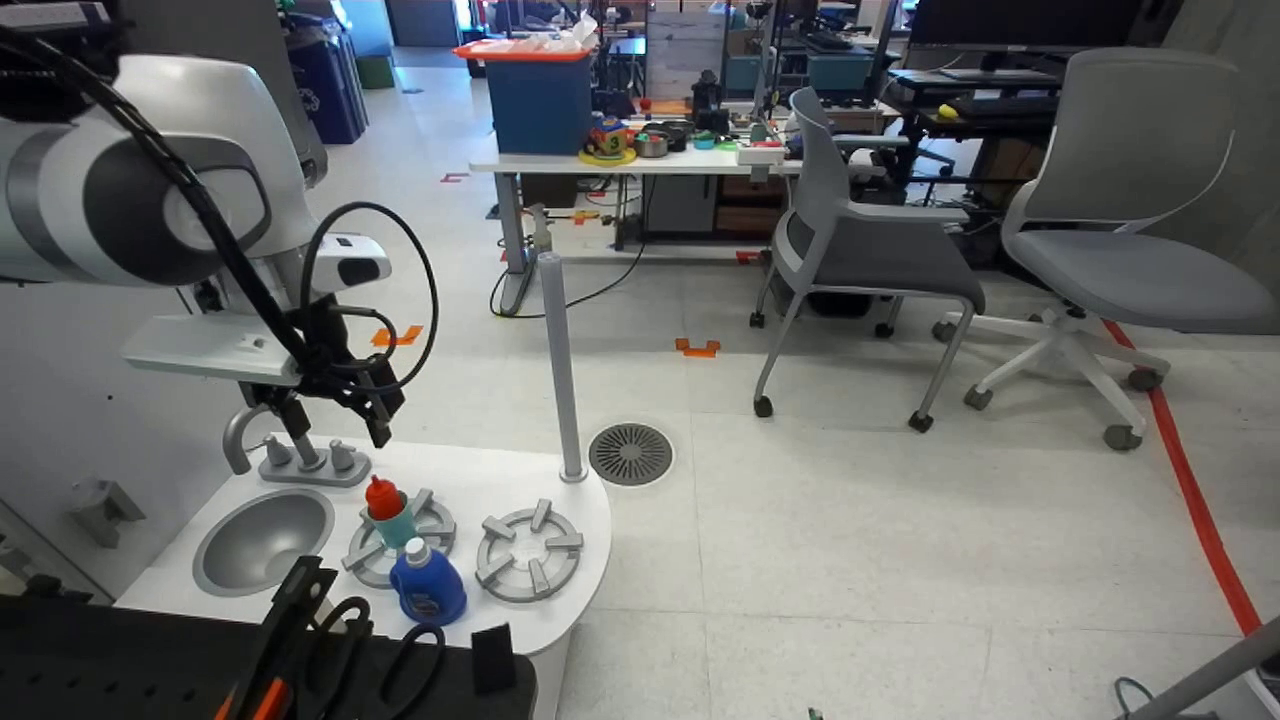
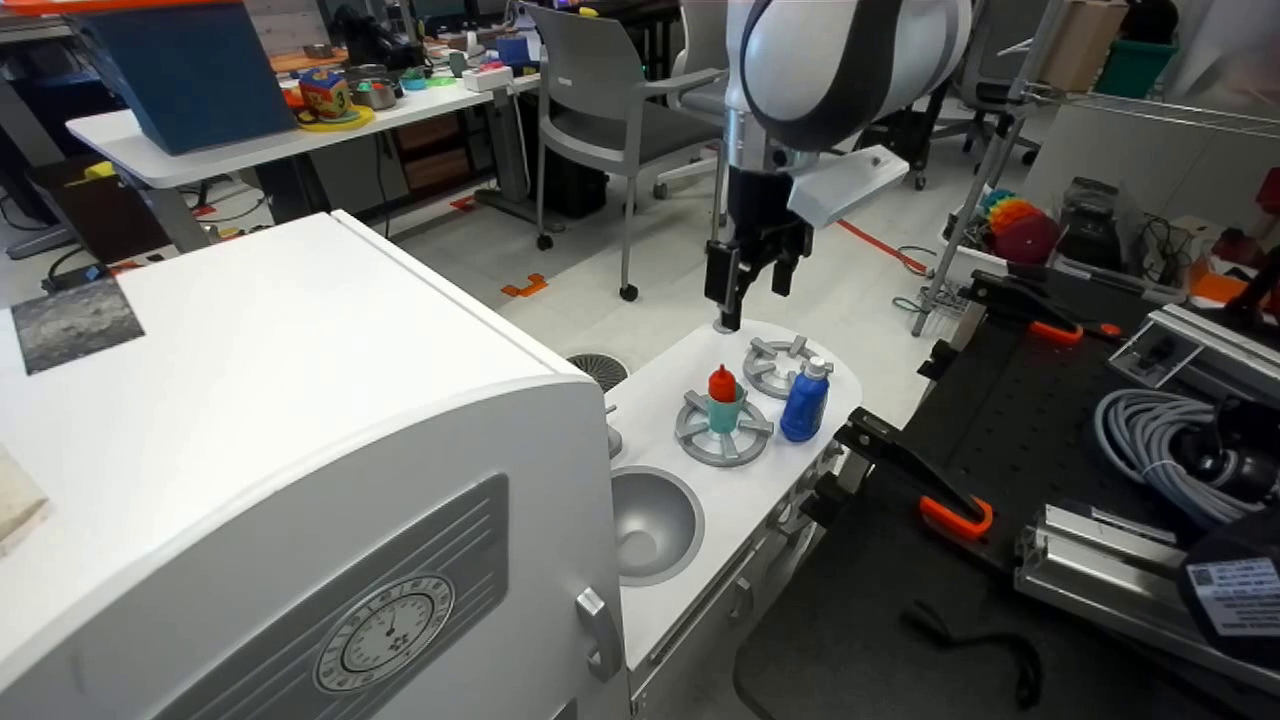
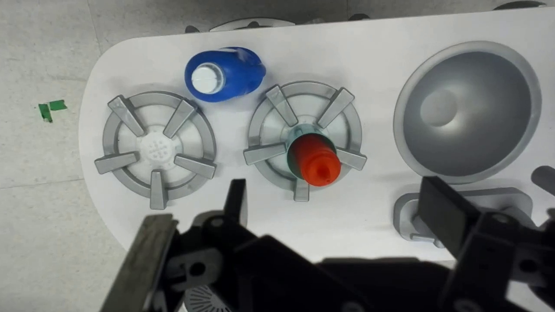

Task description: Remove the ketchup bottle out of the blue cup

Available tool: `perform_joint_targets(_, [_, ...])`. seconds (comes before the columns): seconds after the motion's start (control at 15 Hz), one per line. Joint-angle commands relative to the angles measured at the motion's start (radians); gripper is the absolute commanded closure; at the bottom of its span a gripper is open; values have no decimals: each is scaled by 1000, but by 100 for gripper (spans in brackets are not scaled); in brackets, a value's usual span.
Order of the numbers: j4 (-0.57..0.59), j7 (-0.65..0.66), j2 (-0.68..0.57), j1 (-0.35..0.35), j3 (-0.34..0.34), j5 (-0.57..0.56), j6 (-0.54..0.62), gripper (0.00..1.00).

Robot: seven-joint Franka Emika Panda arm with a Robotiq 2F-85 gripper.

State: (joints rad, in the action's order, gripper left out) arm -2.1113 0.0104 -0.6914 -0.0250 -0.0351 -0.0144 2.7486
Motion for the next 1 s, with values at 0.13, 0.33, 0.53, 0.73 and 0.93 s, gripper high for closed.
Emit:
perform_joint_targets(0.13, [181, 35, -180, -29, -28, -18, -12, 0])
perform_joint_targets(0.33, [226, 35, -241, -46, -30, -23, -11, 0])
perform_joint_targets(0.53, [277, 46, -297, -65, -40, -23, -14, 0])
perform_joint_targets(0.73, [323, 65, -349, -91, -62, -28, -13, 0])
perform_joint_targets(0.93, [358, 78, -387, -112, -84, -33, -16, 26])
